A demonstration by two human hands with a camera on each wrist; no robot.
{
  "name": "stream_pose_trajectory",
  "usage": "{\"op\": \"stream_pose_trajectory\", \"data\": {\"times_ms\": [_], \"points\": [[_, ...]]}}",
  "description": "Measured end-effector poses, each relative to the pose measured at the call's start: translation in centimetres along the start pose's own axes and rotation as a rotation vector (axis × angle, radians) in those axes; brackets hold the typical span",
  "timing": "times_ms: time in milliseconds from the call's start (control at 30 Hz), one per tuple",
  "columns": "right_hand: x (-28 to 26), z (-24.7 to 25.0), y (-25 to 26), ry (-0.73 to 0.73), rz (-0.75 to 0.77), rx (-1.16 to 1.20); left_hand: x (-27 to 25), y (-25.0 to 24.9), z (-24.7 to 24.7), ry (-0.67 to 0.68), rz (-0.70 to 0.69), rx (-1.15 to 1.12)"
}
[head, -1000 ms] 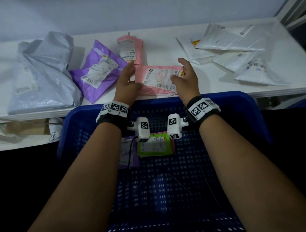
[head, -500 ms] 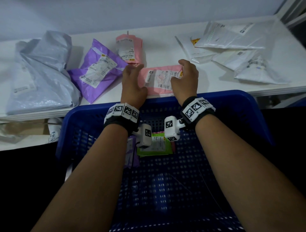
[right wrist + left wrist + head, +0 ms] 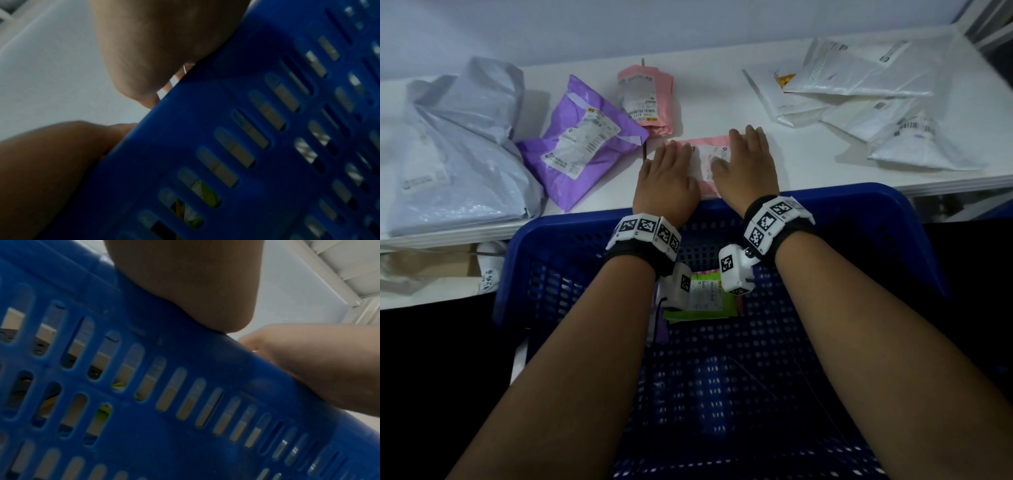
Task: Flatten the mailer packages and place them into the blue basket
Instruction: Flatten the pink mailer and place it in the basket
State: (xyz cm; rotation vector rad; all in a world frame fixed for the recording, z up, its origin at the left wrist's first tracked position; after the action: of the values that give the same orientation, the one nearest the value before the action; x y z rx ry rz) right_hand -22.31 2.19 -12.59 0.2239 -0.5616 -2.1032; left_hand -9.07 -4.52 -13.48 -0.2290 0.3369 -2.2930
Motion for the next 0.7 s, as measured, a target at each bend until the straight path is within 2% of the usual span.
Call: {"op": "stream_pose_trajectory", "data": {"times_ms": [100,267,500,700], "points": [[0.2,-1.0,0.5,0.088,-0.037,-0.123,0.1,-0.2,-0.4,0.058,0.044,0.034],[0.4,-1.5,0.6,0.170,-0.062,-0.214,0.5,-0.2,-0.8,0.075,0.090,0.076],[0.4,-1.6,0.6,0.202,-0.075,-0.264,0.5,-0.3,-0.8,0.101,0.113,0.119],[0.3,-1.5,0.7,0.172,-0.080,-0.289,0.7,-0.3,-0.9,0.102,0.128,0.141]]}}
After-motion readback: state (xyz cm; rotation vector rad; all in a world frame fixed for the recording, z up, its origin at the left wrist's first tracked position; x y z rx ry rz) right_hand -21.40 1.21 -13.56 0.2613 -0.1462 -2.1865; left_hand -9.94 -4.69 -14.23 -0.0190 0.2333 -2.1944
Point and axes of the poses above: each hand's wrist, its own x-axis towards the middle knuckle, its own z-axis out of the back of the hand, y = z × x, the point moved 4 cm from there along x, towards the middle knuckle, and after that the axes turned 2 degrees about y, right-handed, at the moved point
